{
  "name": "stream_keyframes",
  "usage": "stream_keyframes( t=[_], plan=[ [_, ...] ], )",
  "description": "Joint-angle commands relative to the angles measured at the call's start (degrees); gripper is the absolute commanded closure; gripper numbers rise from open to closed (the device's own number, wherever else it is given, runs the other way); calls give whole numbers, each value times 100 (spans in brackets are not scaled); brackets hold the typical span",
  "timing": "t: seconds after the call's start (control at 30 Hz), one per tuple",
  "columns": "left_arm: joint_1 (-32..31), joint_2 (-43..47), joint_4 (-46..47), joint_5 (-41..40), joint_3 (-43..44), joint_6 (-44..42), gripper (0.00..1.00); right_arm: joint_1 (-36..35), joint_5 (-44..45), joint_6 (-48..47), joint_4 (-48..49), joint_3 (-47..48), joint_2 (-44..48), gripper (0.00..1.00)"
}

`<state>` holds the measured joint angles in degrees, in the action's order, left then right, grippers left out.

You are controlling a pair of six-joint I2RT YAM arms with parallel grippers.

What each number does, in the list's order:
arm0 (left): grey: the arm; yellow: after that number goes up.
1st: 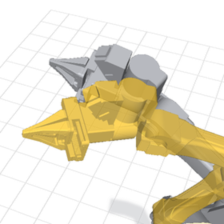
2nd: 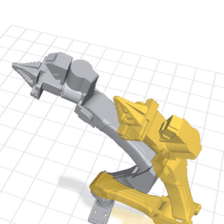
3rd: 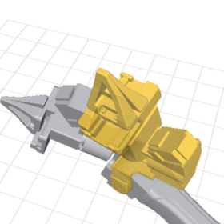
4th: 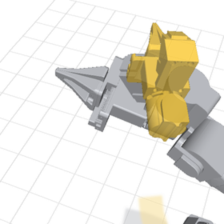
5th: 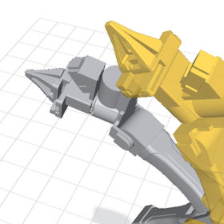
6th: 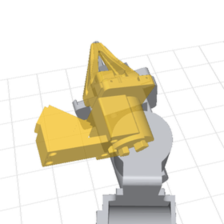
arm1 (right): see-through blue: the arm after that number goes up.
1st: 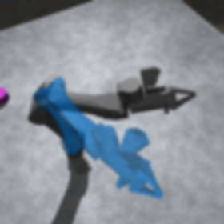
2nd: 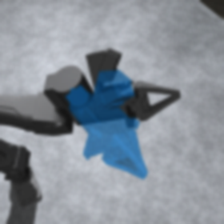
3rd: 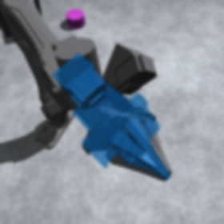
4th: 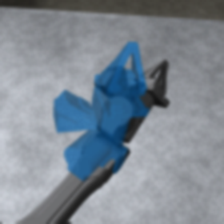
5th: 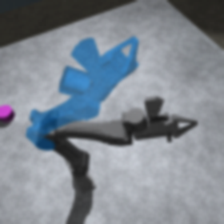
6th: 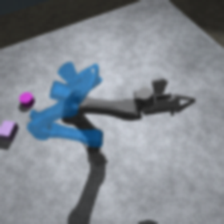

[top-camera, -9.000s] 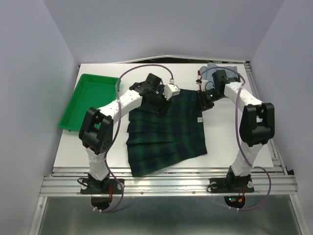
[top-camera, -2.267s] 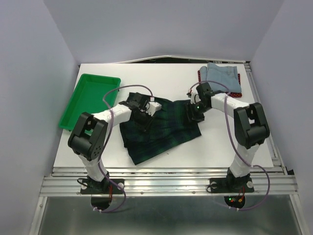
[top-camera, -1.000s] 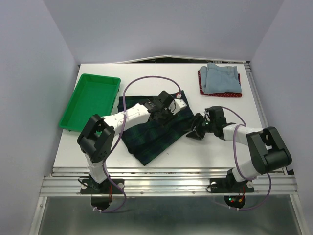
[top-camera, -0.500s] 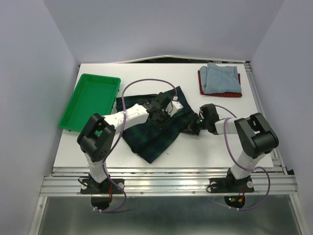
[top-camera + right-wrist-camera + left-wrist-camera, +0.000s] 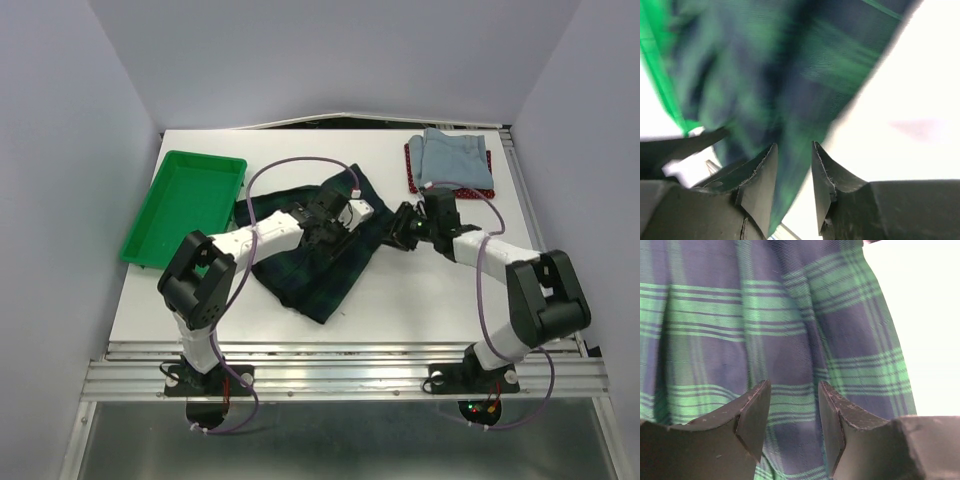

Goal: Fold and stack the skirts
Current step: Fold the skirt

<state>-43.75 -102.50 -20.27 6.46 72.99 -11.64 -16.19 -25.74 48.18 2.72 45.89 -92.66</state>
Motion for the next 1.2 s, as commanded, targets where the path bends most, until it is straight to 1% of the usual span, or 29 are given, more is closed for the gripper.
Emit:
stream_keyframes(
  t=[0.0,0.1,0.13,0.23,0.27,0.37,0.57,0.63,0.73,0.87,0.97,1.0,1.03,1.1,1.13,1.17],
  plan=[
    [50,81,234,-277,338,215,46,45,-62,-327,-17,148,916,61],
    [59,-59,182,-294,435,197,46,45,-501,58,184,210,856,61],
    [59,-155,164,-277,487,197,45,45,-590,434,368,19,803,62],
    [103,-366,111,-119,654,223,42,45,-880,1015,1124,-430,399,66],
    [129,-402,94,-49,690,232,41,45,-985,1078,1430,-519,163,68],
    [182,-499,120,21,725,259,39,45,-942,1114,1845,-747,-93,72],
    [217,-666,102,127,795,267,41,-7,-854,1114,2460,-924,-805,73],
    [226,-710,102,311,839,285,43,-7,-837,1071,2496,-845,-1051,74],
    [226,-806,6,409,918,329,42,-7,-757,948,2356,-783,-1149,75],
    [226,-781,14,269,919,276,38,-7,-600,859,2127,-827,-1079,76],
    [226,-745,102,233,840,250,39,-7,-520,842,2092,-871,-991,77],
    [209,-745,155,181,822,259,41,-7,-511,807,2049,-836,-991,77],
    [209,-780,216,128,787,293,47,-7,-503,781,1935,-792,-991,77],
    [209,-842,225,31,787,320,55,-7,-494,780,1934,-792,-956,77],
    [217,-868,225,13,804,320,74,-7,-494,789,1934,-809,-929,77],
    [209,-894,225,13,822,294,83,-7,-494,789,1951,-818,-929,77]
  ],
)
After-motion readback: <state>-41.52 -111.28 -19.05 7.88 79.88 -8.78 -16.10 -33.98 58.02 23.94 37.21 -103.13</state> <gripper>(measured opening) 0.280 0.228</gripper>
